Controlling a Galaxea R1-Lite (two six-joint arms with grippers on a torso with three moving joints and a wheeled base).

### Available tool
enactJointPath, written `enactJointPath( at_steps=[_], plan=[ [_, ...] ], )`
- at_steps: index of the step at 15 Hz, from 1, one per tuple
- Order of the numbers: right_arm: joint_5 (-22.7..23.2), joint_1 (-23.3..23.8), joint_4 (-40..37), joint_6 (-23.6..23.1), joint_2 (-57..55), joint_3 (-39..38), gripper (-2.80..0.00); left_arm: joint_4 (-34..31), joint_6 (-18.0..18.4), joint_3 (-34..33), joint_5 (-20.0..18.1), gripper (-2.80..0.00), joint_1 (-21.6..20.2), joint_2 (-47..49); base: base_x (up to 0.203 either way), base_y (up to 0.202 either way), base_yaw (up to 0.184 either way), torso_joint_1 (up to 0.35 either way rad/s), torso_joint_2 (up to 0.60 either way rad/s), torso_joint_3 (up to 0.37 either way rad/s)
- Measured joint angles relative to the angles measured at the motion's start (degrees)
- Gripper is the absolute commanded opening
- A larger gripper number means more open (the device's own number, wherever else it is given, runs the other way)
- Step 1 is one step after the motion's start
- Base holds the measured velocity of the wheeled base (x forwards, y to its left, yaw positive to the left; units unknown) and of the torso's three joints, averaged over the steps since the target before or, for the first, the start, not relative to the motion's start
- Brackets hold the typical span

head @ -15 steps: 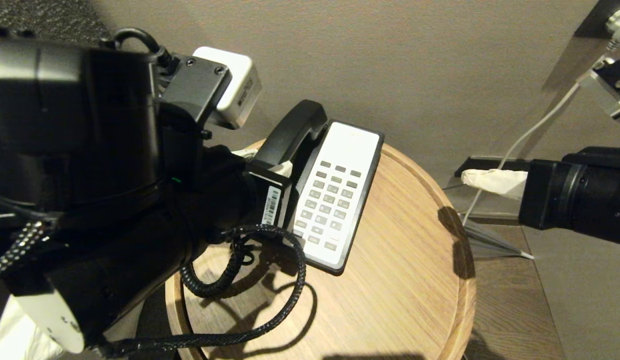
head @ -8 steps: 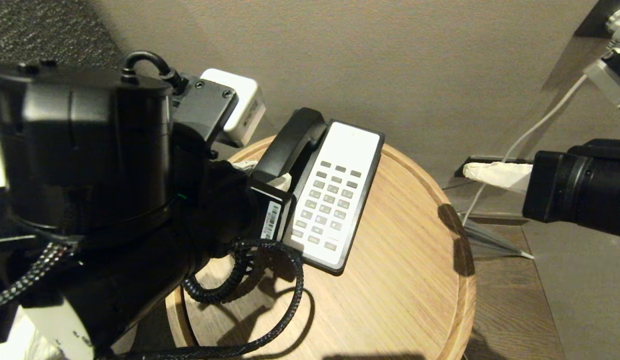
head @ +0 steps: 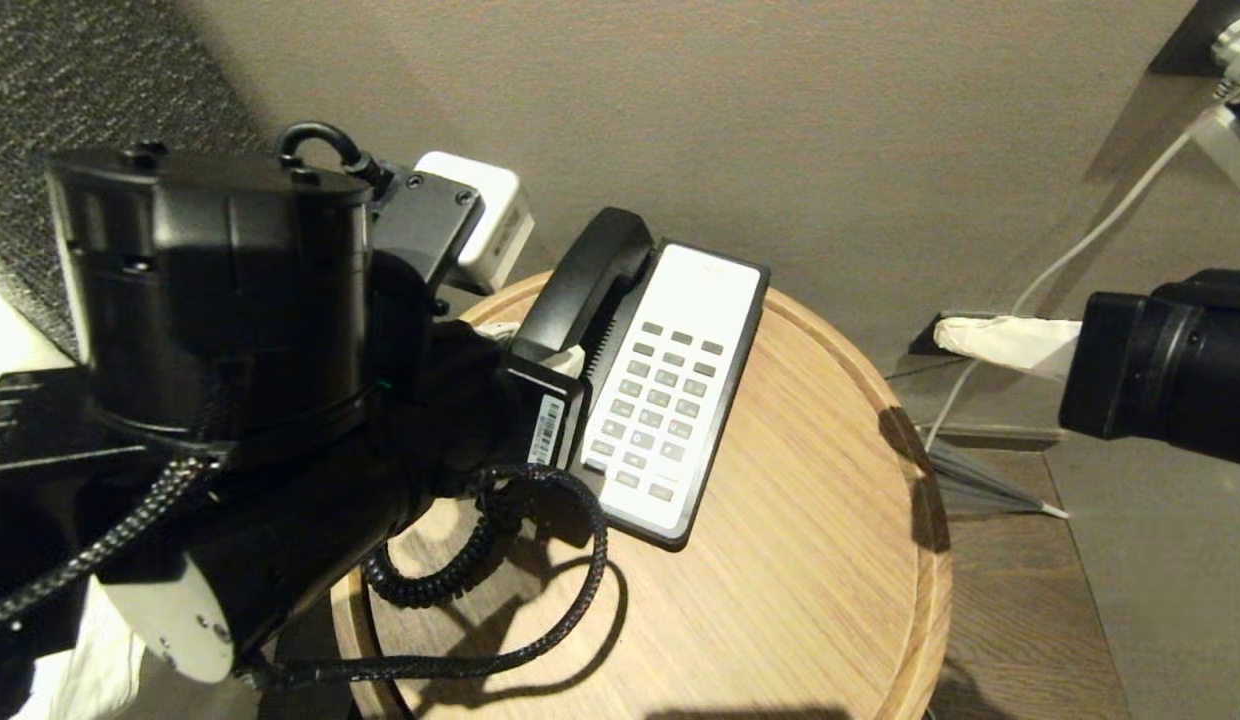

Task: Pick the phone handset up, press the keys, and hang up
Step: Put the handset back

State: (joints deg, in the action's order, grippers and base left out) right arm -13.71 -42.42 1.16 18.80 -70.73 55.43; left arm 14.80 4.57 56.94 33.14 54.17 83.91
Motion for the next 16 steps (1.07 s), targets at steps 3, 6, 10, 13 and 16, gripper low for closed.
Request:
enactJointPath(
  at_steps=[3, 6, 10, 13, 16],
  plan=[
    [0.0, 0.0, 0.1, -0.1, 0.0, -0.2, -2.8, 0.4, 0.0, -0.3, -0.7, -2.8, -1.3, 0.4, 0.0, 0.0, 0.0, 0.0, 0.0, 0.0],
    [0.0, 0.0, 0.1, -0.1, 0.0, -0.2, -2.8, 0.5, 0.0, -0.2, -0.7, -2.8, -1.6, 0.8, 0.0, 0.0, 0.0, 0.0, 0.0, 0.0],
    [0.0, 0.0, 0.1, 0.0, 0.0, -0.6, -2.8, 0.0, 0.1, 1.8, -0.7, -2.8, -1.6, 2.2, 0.0, 0.0, 0.0, 0.0, 0.0, 0.0],
    [0.0, 0.0, 0.1, 0.0, 0.0, -0.7, -2.8, 0.1, -0.1, 3.1, -0.6, -2.8, -1.5, 3.5, 0.0, 0.0, 0.0, 0.0, 0.0, 0.0],
    [0.1, 0.0, 0.1, 0.1, 0.1, -1.2, -2.8, 0.2, -0.1, 3.2, -0.6, 0.0, -1.5, 3.8, 0.0, 0.0, 0.0, 0.0, 0.0, 0.0]
  ],
)
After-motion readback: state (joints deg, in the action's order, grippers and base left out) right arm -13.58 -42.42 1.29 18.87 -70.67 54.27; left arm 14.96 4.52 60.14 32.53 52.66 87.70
